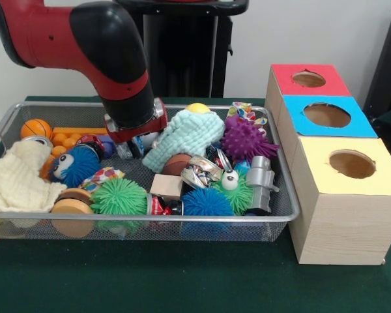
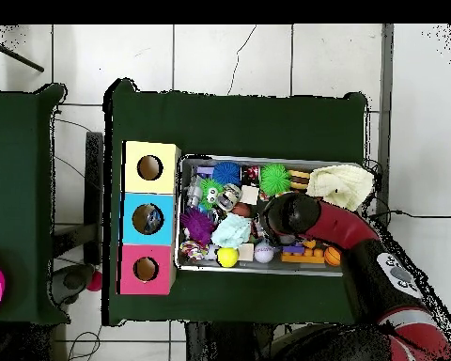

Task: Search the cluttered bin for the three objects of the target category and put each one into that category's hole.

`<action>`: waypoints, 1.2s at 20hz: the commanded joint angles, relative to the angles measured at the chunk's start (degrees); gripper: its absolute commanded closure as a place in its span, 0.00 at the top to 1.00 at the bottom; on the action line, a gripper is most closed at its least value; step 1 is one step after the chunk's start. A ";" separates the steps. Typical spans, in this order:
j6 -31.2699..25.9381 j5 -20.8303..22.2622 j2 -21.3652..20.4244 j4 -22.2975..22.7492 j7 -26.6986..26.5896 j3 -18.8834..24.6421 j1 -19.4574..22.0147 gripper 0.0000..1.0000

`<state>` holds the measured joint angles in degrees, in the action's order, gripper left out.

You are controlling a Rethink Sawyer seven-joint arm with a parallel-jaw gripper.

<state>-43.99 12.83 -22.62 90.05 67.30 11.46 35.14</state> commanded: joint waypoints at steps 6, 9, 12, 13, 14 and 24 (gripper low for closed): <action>-7.22 6.07 -0.68 -0.96 -6.07 3.26 -1.85 1.00; -7.67 10.18 0.92 -2.91 -15.49 7.46 -0.97 1.00; -8.32 13.43 1.32 -4.98 -16.62 7.13 -1.40 1.00; -8.76 15.53 0.80 -6.34 -17.13 6.37 -2.16 1.00; -9.68 16.59 0.37 -7.15 -16.84 5.88 -2.45 1.00; -11.20 26.37 -2.80 -11.79 -19.68 5.00 -3.25 1.00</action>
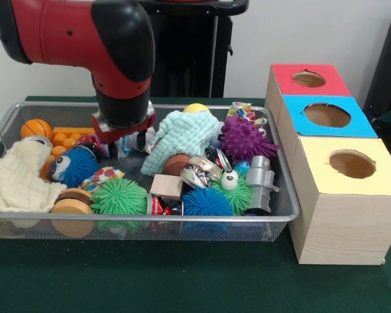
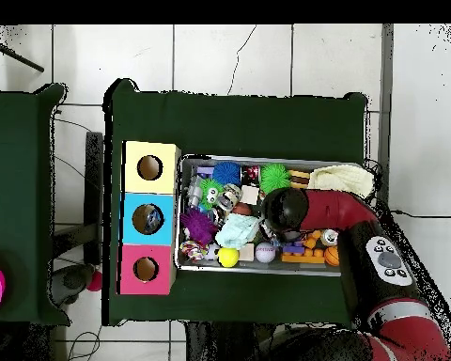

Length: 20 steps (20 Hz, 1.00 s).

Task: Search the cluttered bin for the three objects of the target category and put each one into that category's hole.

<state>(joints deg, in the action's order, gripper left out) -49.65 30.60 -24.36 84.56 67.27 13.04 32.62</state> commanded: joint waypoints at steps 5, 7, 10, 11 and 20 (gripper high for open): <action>-6.76 11.97 -1.35 -7.35 -21.68 4.10 -0.65 1.00; -7.03 12.99 -1.05 -8.03 -21.45 4.29 -1.15 1.00; -6.23 13.58 -0.91 -7.92 -20.72 4.73 -0.89 1.00; -6.15 13.29 -0.74 -7.34 -19.44 4.50 -0.63 1.00; -3.15 0.62 3.20 1.20 -1.56 5.98 4.59 1.00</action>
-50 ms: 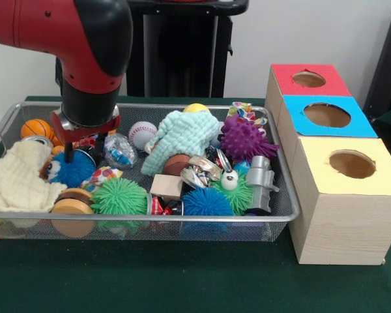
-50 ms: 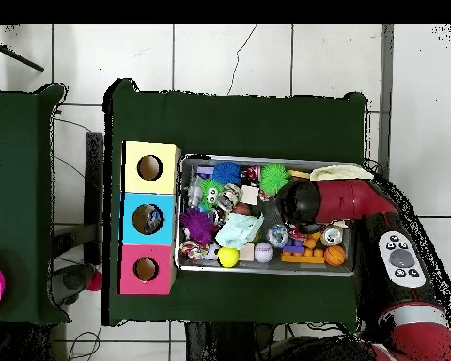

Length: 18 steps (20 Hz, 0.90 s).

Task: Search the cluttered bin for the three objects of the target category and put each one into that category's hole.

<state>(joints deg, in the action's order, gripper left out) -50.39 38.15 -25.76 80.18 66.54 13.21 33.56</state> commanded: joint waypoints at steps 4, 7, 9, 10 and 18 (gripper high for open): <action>4.56 -12.87 4.43 7.53 3.75 8.84 5.97 1.00; -4.89 -17.15 1.28 7.77 6.95 6.31 2.96 1.00; -8.59 -21.60 0.57 8.25 9.68 6.38 2.12 1.00; -9.52 -22.80 0.57 8.33 10.00 6.15 1.78 1.00; -11.49 -19.12 3.18 5.43 3.40 0.83 -1.73 1.00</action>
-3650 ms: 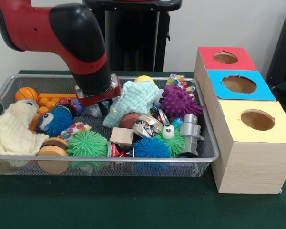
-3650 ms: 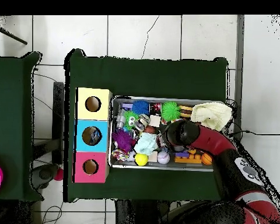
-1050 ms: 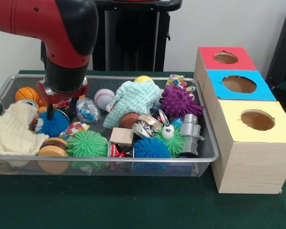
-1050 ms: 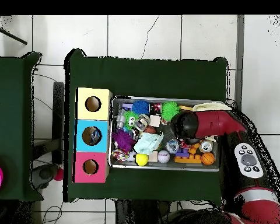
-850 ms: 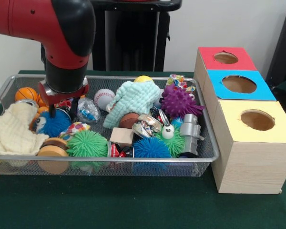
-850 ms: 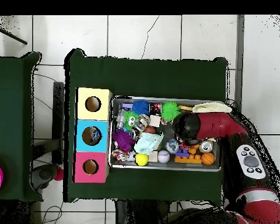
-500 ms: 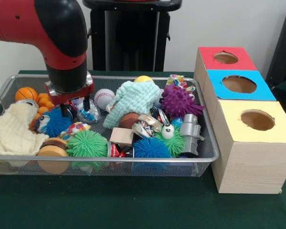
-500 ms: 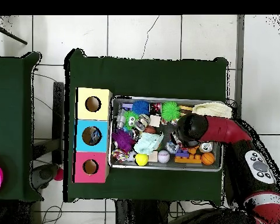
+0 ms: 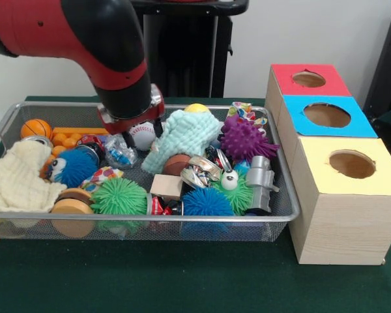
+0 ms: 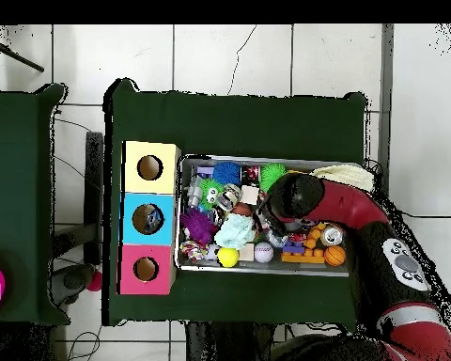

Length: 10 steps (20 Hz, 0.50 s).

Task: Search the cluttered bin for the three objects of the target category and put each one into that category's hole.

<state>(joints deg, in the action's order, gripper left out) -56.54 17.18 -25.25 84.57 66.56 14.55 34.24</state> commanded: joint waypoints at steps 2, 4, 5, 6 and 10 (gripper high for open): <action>-1.78 4.06 3.57 1.43 3.55 -1.97 -2.29 1.00; -0.25 6.66 4.37 0.35 2.71 -3.05 -3.09 1.00; 1.92 8.44 4.17 0.30 2.86 -3.93 -3.40 1.00; 2.42 8.77 4.29 0.11 2.86 -3.96 -3.43 1.00; 1.52 12.64 2.29 -0.68 -0.33 -4.17 -3.98 1.00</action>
<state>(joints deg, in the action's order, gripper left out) -56.79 23.84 -24.30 84.56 66.56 12.53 30.75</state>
